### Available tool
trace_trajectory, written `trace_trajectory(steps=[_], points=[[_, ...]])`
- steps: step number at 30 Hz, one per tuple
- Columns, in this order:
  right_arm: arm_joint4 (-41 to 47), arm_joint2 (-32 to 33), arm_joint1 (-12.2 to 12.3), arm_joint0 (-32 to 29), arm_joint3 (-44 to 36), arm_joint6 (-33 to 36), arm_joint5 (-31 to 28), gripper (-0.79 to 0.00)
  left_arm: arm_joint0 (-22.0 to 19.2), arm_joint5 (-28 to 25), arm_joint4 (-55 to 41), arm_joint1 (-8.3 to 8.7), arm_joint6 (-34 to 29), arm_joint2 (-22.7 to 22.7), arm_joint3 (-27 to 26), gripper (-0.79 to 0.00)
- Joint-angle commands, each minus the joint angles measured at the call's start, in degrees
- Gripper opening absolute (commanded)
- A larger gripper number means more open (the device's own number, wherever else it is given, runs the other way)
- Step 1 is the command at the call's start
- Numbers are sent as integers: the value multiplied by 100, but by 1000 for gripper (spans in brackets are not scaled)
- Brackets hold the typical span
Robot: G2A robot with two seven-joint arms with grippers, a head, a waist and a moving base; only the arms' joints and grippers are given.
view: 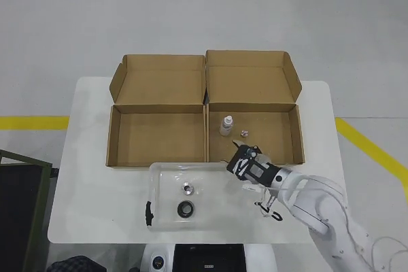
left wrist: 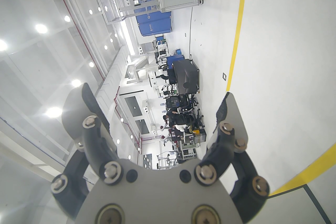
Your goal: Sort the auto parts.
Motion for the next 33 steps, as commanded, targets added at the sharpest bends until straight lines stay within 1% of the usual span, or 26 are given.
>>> trace_trajectory(steps=[1, 7, 15, 23, 33], points=[[-68, -137, -4, -61, -48, -65, -60, -406, 0, 0, 0, 0, 0, 0, 0, 0], [-491, -671, -28, -49, -62, -227, -341, -403, 0, 0, 0, 0, 0, 0, 0, 0], [-923, -1324, -107, 140, 120, -355, -381, -403, 0, 0, 0, 0, 0, 0, 0, 0], [-1008, -1733, -208, 497, 545, -310, -389, -419, 0, 0, 0, 0, 0, 0, 0, 0], [-774, -1988, -336, 933, 1101, -125, -360, -419, 0, 0, 0, 0, 0, 0, 0, 0]])
